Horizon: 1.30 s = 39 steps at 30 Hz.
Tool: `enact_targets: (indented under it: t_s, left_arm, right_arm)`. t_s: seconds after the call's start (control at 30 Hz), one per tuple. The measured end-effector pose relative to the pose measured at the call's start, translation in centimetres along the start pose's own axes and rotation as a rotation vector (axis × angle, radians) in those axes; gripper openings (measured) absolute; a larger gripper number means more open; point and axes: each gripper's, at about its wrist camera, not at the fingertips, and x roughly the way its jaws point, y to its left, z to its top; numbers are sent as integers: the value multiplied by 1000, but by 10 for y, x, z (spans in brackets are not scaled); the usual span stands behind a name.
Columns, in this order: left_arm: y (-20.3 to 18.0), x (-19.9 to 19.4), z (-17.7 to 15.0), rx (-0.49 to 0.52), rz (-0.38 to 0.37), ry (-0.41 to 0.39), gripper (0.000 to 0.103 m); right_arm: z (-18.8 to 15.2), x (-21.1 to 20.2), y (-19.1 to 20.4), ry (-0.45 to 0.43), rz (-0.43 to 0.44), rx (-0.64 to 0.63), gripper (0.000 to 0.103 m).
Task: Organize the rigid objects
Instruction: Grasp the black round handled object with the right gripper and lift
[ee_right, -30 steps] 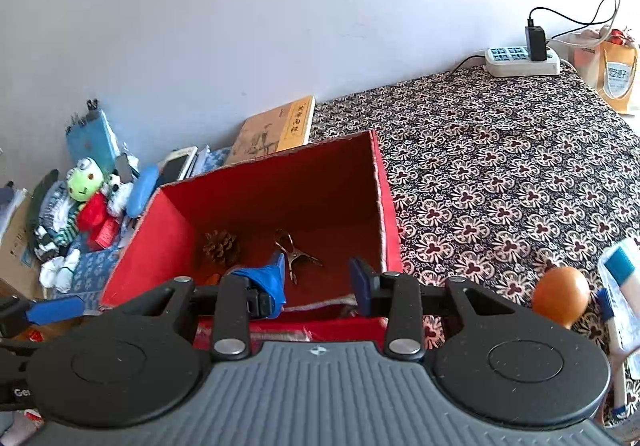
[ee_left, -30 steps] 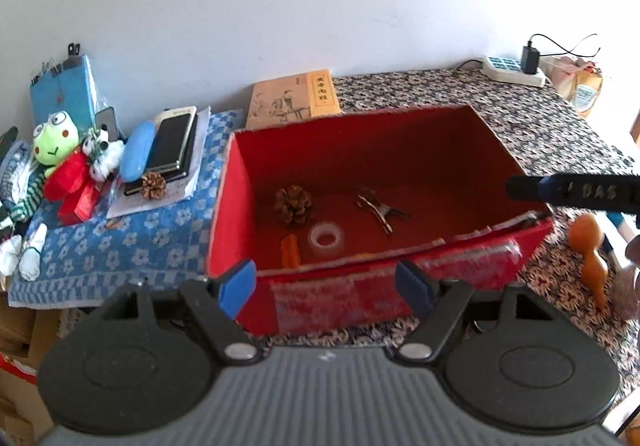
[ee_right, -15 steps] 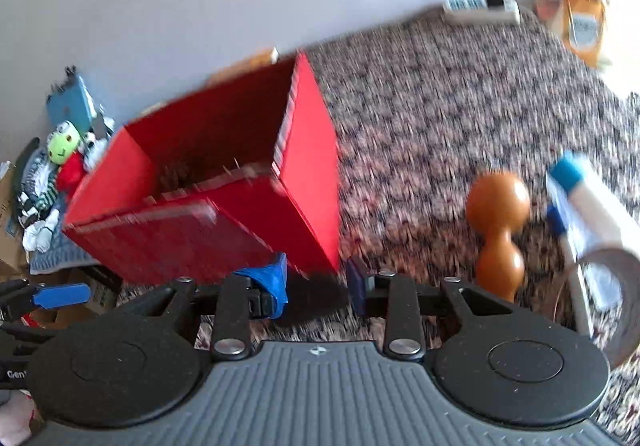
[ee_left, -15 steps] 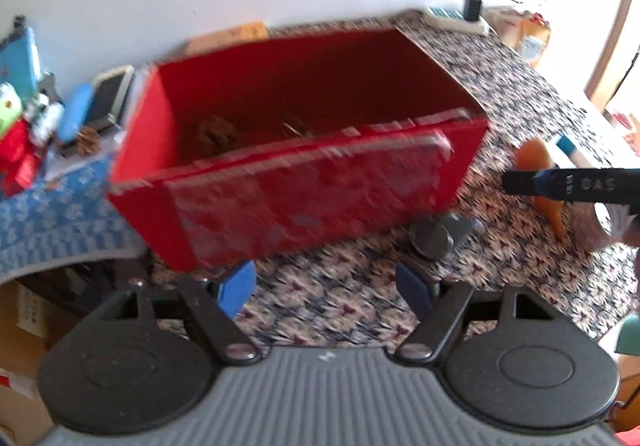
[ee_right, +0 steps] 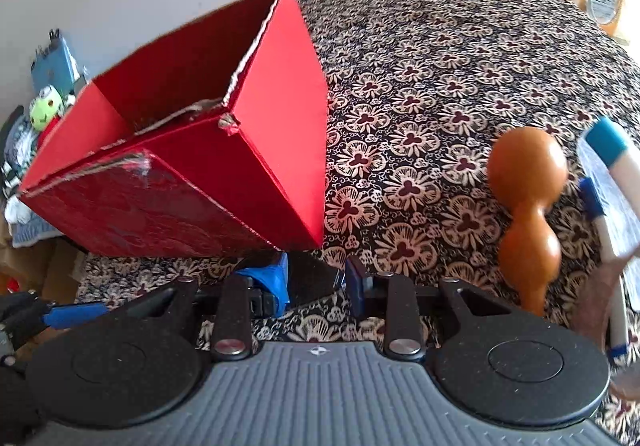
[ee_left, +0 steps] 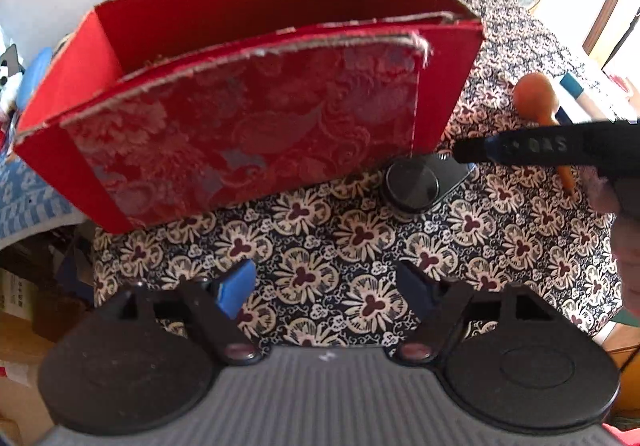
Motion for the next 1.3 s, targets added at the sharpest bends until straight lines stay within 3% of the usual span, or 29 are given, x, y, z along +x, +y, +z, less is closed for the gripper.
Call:
enact_targets:
  t_s: [0.27, 0.4, 0.63, 0.87, 1.3]
  left_arm:
    - [3, 4, -9, -25, -17, 9, 78]
    - [7, 3, -9, -39, -50, 6, 78]
    - [0, 2, -8, 24, -119, -17, 78]
    - [-2, 14, -5, 48, -203, 6, 78]
    - [-7, 44, 15, -6, -223, -5, 73]
  right_arm:
    - [8, 17, -3, 38, 51, 29, 13]
    - [6, 23, -2, 111, 82, 56, 13]
    - [-13, 17, 5, 219, 249, 161, 13]
    - [-9, 13, 1, 185, 215, 188, 13]
    - [-3, 27, 10, 204, 211, 168, 15]
